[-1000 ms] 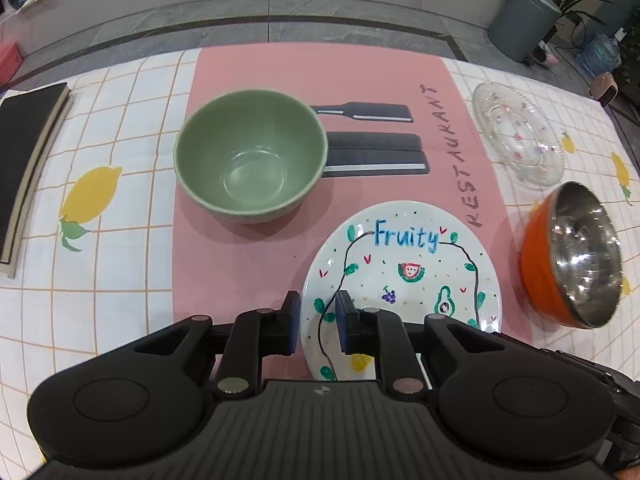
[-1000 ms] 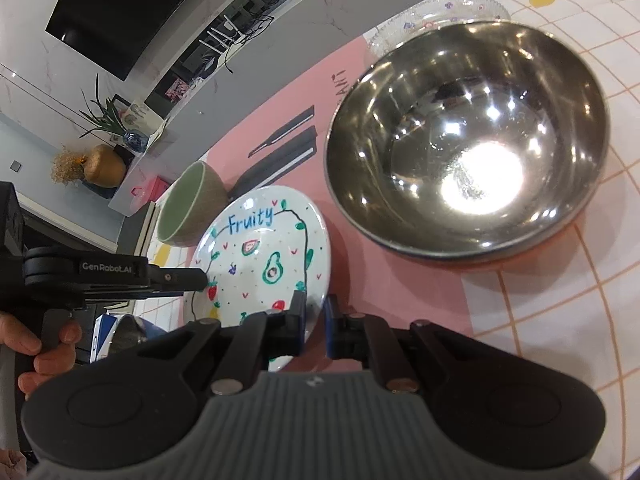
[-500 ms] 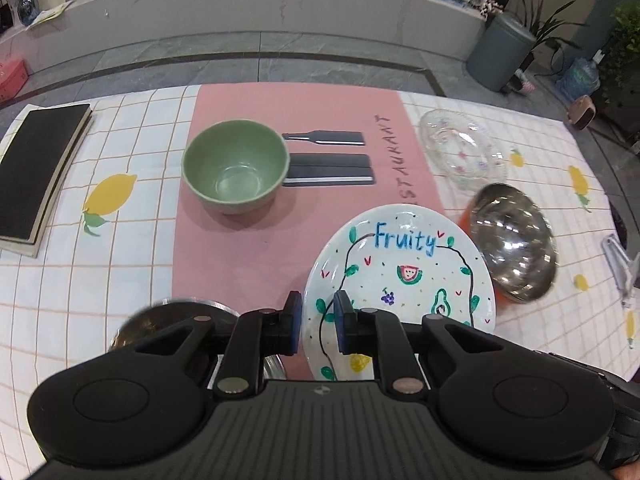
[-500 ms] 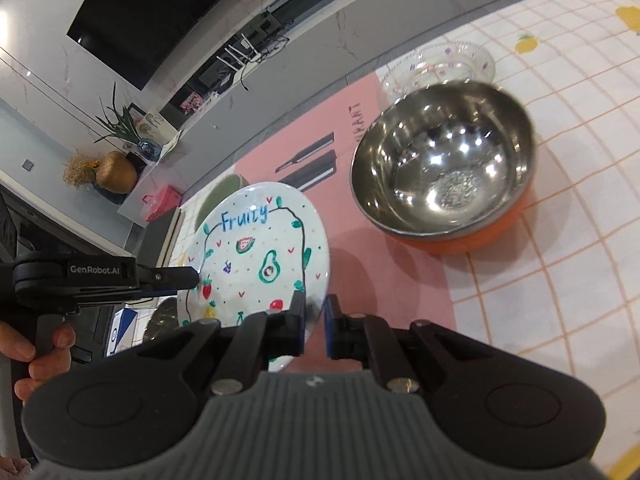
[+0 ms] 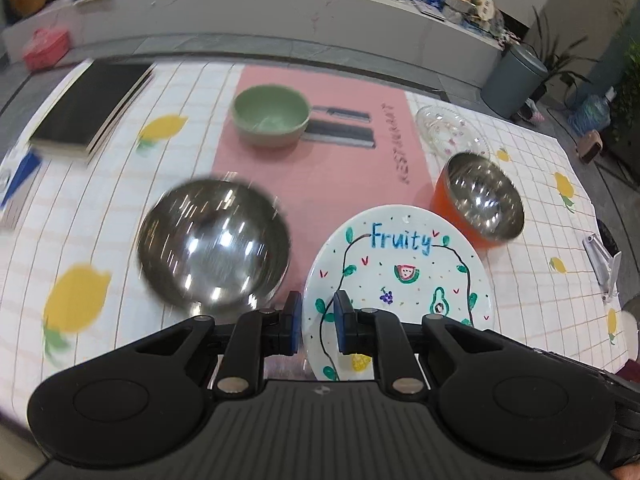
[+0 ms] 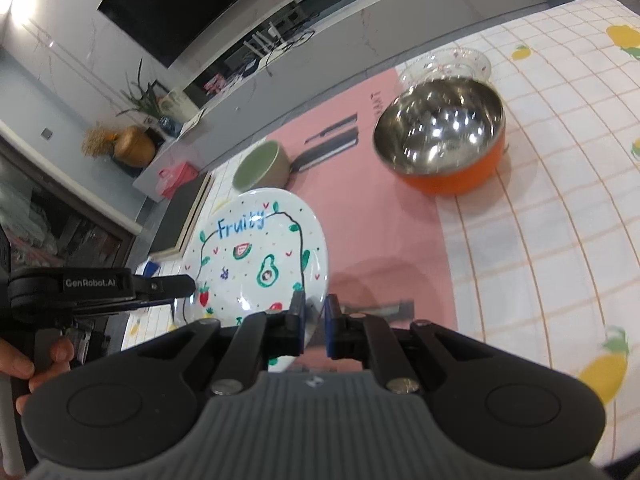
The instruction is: Organize plates and bowls
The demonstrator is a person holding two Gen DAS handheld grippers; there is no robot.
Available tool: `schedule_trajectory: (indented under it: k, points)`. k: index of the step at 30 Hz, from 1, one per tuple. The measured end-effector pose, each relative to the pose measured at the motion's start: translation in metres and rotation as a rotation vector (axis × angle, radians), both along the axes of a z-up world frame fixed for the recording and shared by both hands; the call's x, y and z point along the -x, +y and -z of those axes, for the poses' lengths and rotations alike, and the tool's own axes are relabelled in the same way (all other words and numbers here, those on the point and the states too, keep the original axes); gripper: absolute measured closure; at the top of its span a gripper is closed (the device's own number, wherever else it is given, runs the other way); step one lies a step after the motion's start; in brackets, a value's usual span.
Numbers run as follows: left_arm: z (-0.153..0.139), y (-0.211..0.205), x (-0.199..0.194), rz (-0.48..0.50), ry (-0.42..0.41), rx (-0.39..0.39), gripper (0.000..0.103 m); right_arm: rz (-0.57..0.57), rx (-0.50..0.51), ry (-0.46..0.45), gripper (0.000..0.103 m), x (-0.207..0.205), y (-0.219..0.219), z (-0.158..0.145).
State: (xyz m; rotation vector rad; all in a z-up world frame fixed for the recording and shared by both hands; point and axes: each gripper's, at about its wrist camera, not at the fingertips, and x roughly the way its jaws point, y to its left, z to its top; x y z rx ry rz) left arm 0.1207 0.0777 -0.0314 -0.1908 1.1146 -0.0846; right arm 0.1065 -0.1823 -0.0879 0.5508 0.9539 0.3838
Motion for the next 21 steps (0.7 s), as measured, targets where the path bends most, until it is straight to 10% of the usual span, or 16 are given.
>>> schedule_trajectory:
  k: [21]
  points:
    - [0.062, 0.094, 0.087, -0.247, 0.112, 0.085, 0.085, -0.235, 0.109, 0.086, 0.096, 0.038, 0.09, 0.035]
